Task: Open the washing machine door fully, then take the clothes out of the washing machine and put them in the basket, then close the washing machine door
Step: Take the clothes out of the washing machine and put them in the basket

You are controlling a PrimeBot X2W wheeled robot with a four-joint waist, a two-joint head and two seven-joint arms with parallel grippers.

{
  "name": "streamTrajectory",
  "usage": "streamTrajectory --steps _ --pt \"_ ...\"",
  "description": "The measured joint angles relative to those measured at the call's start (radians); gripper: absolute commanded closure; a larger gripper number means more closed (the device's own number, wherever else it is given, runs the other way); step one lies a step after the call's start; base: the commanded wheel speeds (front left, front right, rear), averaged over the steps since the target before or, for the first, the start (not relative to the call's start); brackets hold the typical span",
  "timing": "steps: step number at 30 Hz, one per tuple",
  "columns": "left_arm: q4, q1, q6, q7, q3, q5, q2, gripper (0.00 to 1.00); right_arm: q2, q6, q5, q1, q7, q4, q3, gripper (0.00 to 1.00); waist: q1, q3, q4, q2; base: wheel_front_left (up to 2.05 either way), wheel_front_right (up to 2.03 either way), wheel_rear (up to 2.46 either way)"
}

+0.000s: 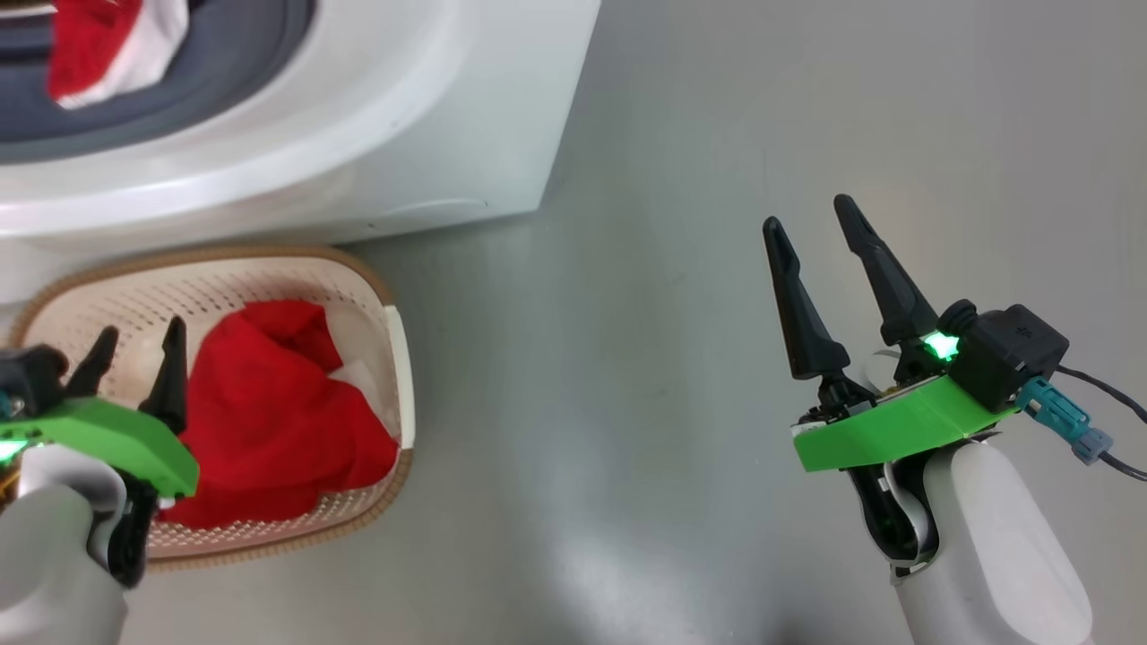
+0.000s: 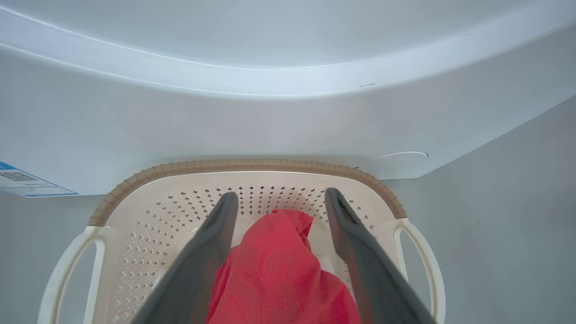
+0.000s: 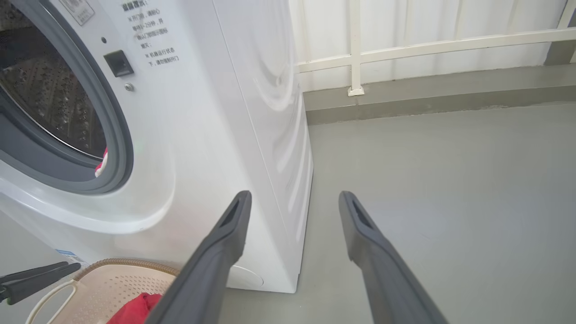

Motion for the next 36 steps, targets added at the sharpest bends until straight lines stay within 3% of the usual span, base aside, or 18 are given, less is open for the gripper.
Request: streamTrajectory --steps 14,28,36 --pt "-0.242 0.255 0.0 -0.001 0.334 0.283 -0.089 0.0 -0.003 0.0 -0.037 0.107 0.0 0.052 -0.026 0.0 0.0 -0.195 0.025 0.0 0.0 0.0 0.0" --pt "-0.497 0.493 0.0 -0.001 0.498 0.421 -0.178 0.0 -0.042 0.0 -0.026 0.224 0.0 0.064 -0.041 0.0 0.0 -0.369 0.044 0.0 0.0 0.0 0.0" --pt "-0.62 0.625 0.0 -0.001 0.537 0.48 -0.223 0.0 -0.06 0.0 0.012 0.278 0.0 0.063 -0.057 0.0 0.0 -0.444 0.054 0.0 0.0 0.0 0.0"
